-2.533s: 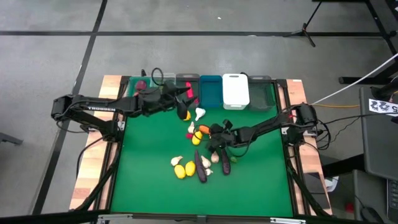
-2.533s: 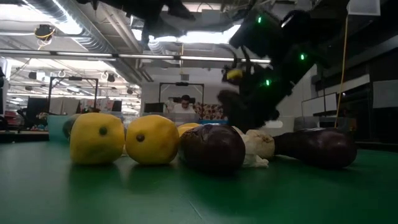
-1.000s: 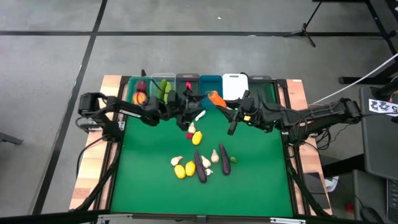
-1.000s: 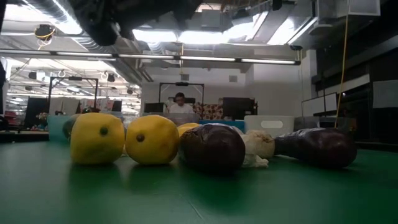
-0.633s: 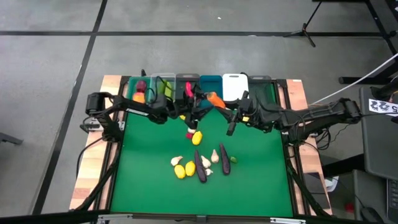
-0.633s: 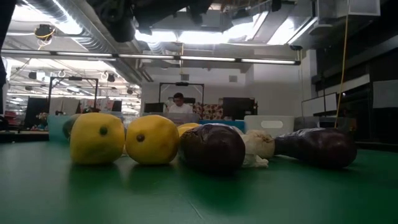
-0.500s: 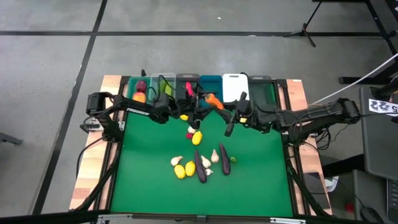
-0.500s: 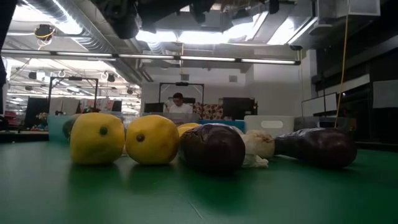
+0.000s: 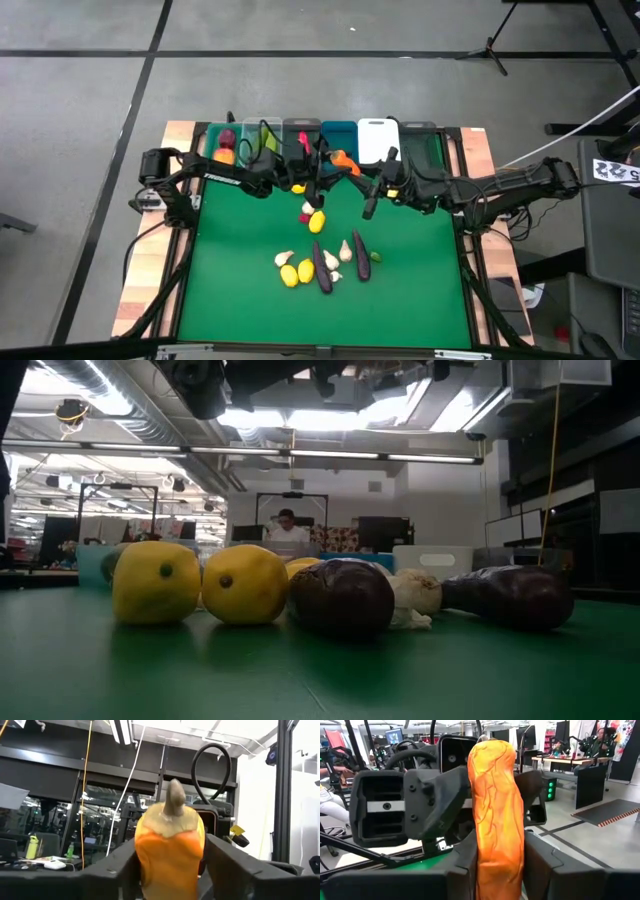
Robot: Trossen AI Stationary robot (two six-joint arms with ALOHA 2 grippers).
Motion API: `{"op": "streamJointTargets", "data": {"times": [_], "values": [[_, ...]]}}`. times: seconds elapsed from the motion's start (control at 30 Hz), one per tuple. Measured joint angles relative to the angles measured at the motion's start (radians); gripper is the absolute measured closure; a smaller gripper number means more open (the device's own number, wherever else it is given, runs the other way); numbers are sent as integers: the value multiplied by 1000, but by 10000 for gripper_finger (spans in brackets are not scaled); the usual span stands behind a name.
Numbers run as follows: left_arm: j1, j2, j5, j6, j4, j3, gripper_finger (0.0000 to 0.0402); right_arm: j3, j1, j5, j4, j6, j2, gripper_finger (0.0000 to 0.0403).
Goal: Sort produce into baskets
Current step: Put the orange chili pepper into the left black bin
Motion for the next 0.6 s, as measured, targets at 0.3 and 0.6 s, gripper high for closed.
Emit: {"op": "streamJointTargets", "data": {"times": [0.3, 0.6], "values": [[0, 0, -9, 0, 2, 0, 289, 0, 0, -9, -8, -19, 0, 294], [1, 0, -8, -5, 9, 0, 278, 2, -1, -108, -74, -46, 0, 236]]}}
